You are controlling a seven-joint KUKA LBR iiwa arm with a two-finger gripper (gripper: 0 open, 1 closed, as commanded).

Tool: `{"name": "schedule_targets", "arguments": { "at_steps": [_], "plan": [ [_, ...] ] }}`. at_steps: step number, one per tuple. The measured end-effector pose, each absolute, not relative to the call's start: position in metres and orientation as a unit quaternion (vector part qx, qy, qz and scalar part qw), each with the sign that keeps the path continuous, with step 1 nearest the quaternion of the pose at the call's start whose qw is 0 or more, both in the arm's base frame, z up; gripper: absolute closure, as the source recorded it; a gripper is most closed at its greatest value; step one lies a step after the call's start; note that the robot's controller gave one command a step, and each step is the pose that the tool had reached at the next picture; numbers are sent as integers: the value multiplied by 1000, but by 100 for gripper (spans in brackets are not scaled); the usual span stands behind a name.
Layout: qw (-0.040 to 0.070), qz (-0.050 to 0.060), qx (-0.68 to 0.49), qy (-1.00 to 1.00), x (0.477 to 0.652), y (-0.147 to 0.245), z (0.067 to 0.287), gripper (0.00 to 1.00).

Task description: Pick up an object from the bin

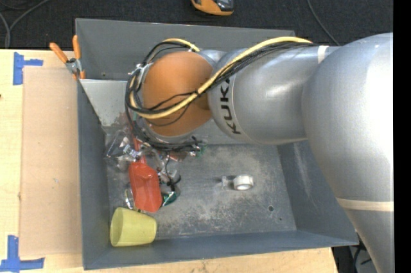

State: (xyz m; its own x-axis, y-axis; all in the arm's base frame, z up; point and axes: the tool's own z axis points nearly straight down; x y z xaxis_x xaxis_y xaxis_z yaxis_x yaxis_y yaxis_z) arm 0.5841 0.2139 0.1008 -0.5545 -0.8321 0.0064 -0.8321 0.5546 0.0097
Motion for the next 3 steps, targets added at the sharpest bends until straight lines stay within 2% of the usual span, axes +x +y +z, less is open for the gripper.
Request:
{"name": "schedule_targets", "arguments": {
  "at_steps": [1, 2, 3],
  "plan": [
    [-3, -1, 544, -839, 594, 236, 72, 0],
    [-6, 0, 708, -706, 548, 243, 75, 100],
    [-6, 0, 708, -706, 548, 243, 76, 100]
  ]
}}
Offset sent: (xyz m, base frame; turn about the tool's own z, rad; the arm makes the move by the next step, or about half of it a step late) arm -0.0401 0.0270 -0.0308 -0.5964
